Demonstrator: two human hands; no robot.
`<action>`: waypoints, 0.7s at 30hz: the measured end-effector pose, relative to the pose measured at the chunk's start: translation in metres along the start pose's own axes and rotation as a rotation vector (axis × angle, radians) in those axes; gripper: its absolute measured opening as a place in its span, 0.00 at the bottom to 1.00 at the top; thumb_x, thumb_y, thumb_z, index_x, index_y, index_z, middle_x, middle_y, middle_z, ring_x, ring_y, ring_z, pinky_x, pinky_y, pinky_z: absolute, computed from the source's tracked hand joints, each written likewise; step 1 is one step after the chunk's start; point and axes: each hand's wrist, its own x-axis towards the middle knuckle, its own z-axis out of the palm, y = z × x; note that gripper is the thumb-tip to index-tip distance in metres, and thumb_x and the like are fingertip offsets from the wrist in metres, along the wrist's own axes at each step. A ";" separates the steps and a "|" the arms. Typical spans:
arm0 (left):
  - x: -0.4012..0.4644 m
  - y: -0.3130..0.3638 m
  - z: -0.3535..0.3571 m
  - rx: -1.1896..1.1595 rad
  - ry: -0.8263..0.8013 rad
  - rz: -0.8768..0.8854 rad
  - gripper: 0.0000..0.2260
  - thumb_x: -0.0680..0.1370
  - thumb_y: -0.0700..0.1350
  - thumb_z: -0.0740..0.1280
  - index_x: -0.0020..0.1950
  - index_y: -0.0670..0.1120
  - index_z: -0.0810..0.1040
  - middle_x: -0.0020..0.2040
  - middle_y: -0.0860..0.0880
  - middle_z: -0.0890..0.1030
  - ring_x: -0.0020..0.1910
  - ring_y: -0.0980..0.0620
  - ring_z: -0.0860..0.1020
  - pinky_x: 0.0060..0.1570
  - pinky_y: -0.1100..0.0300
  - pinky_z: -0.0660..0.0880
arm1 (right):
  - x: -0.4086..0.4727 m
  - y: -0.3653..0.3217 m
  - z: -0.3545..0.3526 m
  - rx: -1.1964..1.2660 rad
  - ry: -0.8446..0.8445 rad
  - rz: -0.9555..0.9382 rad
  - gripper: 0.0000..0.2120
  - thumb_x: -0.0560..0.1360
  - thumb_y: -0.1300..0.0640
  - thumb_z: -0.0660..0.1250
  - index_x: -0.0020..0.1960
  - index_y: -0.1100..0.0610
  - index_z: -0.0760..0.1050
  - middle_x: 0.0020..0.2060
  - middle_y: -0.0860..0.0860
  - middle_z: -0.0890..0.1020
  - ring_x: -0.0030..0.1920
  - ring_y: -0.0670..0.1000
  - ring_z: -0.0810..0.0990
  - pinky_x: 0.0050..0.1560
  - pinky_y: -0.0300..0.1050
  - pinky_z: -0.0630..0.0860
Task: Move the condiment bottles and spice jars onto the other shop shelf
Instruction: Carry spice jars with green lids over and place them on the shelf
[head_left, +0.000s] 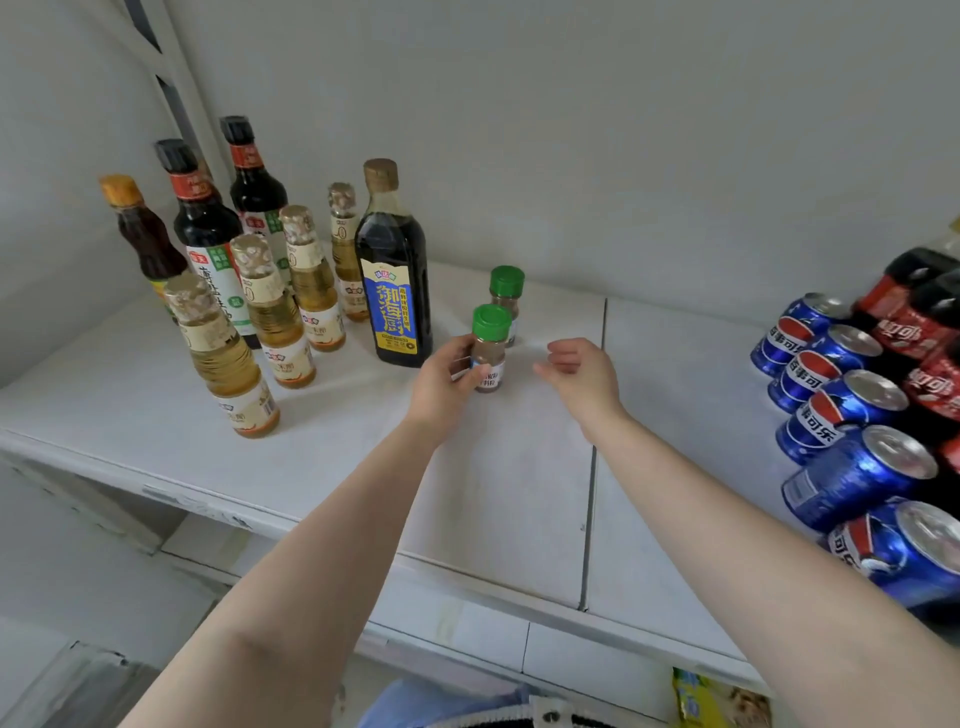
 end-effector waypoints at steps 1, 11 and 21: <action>0.002 0.000 0.001 0.006 -0.001 0.006 0.17 0.76 0.33 0.66 0.65 0.38 0.73 0.56 0.43 0.80 0.51 0.52 0.78 0.49 0.73 0.73 | 0.000 -0.001 0.000 0.002 0.001 -0.003 0.15 0.69 0.61 0.75 0.54 0.60 0.77 0.45 0.54 0.79 0.44 0.51 0.77 0.51 0.44 0.75; 0.006 0.000 0.006 0.045 -0.012 0.013 0.17 0.76 0.33 0.66 0.64 0.38 0.73 0.57 0.43 0.80 0.54 0.50 0.79 0.55 0.64 0.74 | -0.002 -0.006 0.005 -0.020 -0.024 -0.012 0.14 0.68 0.59 0.75 0.52 0.56 0.77 0.45 0.52 0.80 0.45 0.51 0.79 0.56 0.50 0.77; -0.029 0.007 0.013 0.207 0.101 -0.115 0.23 0.76 0.38 0.67 0.70 0.41 0.68 0.65 0.44 0.75 0.60 0.47 0.76 0.61 0.51 0.73 | -0.024 -0.009 -0.004 0.000 -0.029 0.041 0.16 0.69 0.62 0.74 0.56 0.61 0.77 0.48 0.55 0.79 0.46 0.51 0.78 0.52 0.44 0.75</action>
